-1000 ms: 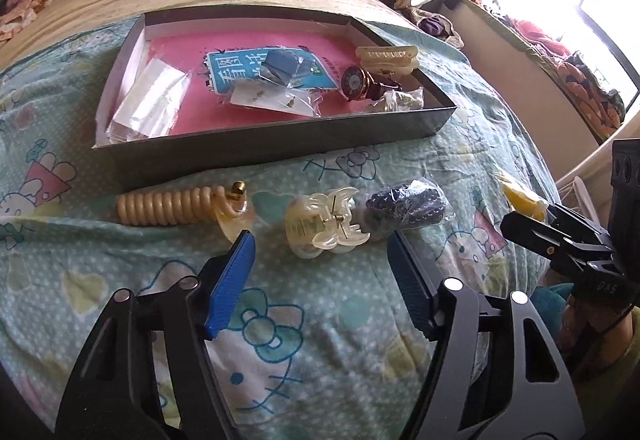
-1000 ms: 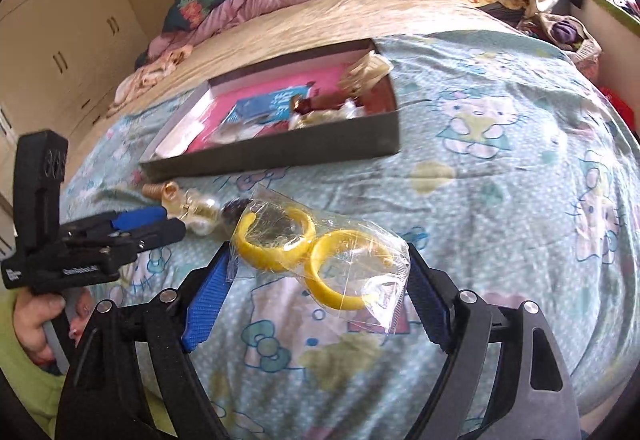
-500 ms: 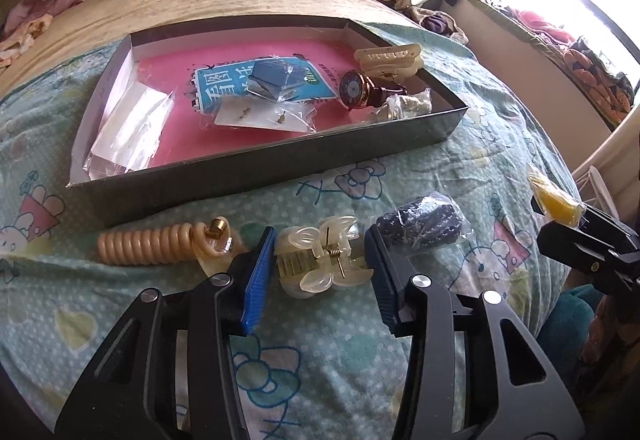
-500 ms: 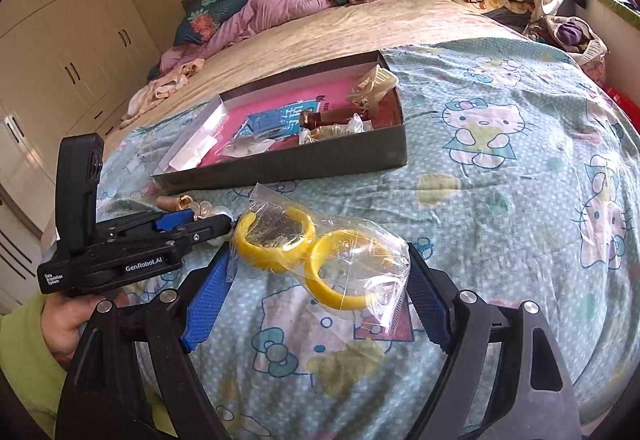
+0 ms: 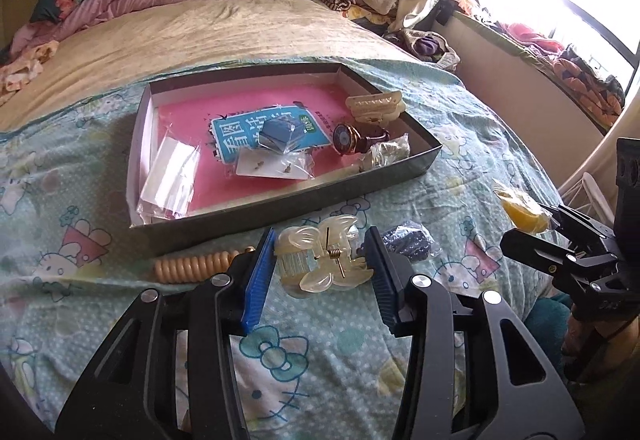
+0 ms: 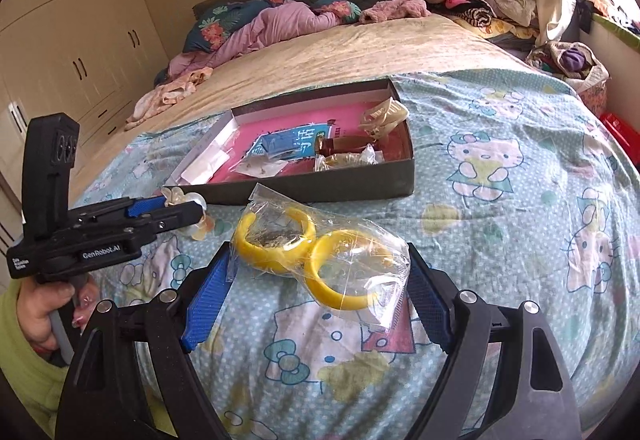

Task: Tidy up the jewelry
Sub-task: 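Carry the claw clip with left tool while right tool carries the bangles over the box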

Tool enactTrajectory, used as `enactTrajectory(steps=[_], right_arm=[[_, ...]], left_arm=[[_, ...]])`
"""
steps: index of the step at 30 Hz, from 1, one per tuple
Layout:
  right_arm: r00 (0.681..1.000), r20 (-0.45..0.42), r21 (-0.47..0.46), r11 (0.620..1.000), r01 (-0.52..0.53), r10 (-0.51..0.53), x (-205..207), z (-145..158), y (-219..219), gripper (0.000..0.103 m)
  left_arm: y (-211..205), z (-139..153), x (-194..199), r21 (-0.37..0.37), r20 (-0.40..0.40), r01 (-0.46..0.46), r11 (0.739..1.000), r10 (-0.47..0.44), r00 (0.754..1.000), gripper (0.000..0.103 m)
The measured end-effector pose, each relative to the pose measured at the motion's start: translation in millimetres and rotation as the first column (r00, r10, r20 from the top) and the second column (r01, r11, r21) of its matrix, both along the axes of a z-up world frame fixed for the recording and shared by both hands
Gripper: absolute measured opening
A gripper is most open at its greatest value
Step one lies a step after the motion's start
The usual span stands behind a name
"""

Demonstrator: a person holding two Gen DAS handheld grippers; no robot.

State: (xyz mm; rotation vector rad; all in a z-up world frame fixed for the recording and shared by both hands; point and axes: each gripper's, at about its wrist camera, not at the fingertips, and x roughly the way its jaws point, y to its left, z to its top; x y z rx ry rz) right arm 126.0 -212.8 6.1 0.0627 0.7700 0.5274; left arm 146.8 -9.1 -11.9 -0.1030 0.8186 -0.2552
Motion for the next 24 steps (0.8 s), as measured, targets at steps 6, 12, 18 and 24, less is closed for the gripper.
enactTrajectory(steps=[6,12,18,24], right_arm=[[0.999,0.040,-0.008,1.000,0.005,-0.004,1,13,1,0.081],[0.997,0.075,-0.003,1.000,0.007,-0.006,9,27,1,0.081],[0.995,0.103,0.004,1.000,0.009,-0.009,19,41,0,0.081],[0.992,0.130,-0.003,1.000,0.005,-0.005,29,55,3,0.081]], left_arm=[[4,12,3,0.002,0.032,-0.010,1.000,0.010,0.999,0.037],[9,23,11,0.001,0.060,-0.020,1.000,0.020,0.998,0.036],[13,29,23,0.001,0.082,-0.036,0.999,0.035,0.996,0.036],[19,41,37,-0.003,0.115,-0.054,0.999,0.054,0.992,0.036]])
